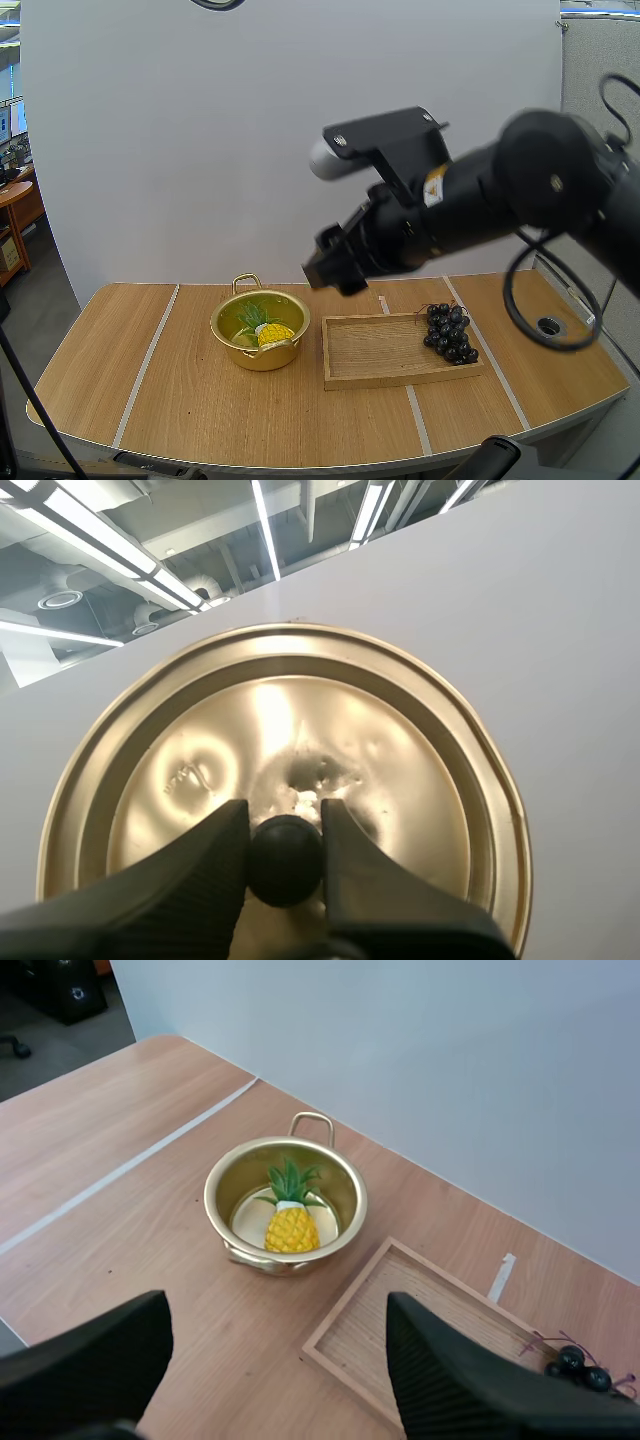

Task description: Open the pot, put the pineapple inside, and close it

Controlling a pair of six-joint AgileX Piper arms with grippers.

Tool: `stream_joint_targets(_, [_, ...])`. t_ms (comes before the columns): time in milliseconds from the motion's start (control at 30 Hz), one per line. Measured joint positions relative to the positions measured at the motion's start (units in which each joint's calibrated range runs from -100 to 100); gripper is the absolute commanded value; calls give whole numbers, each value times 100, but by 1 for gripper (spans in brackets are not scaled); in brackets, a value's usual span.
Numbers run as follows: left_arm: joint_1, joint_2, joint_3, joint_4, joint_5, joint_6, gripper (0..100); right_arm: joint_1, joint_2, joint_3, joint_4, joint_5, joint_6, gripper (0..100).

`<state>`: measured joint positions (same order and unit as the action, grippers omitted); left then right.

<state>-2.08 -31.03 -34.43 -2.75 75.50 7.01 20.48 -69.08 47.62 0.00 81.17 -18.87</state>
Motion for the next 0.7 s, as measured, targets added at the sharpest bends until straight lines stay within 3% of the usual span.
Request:
stream_joint_targets(233, [0, 0, 0, 0, 0, 0, 0, -234, -685, 692, 0, 87, 72, 100])
stream_joint_targets(267, [0, 0, 0, 0, 0, 0, 0, -253, -758, 781, 0, 87, 84, 87])
stream_joint_targets(300, [0, 0, 0, 0, 0, 0, 0, -267, -845, 863, 0, 104, 84, 58])
stream_joint_targets(333, [0, 0, 0, 0, 0, 0, 0, -269, -919, 922, 0, 104, 84, 45])
stream_joint_targets(367, [0, 0, 0, 0, 0, 0, 0, -278, -991, 991, 0, 127, 84, 19])
stream_joint_targets(400, [0, 0, 0, 0, 0, 0, 0, -296, -1054, 1052, 0, 150, 84, 0])
stream_joint_targets(700, [0, 0, 0, 0, 0, 0, 0, -408, -1305, 1232, 0, 235, 95, 0])
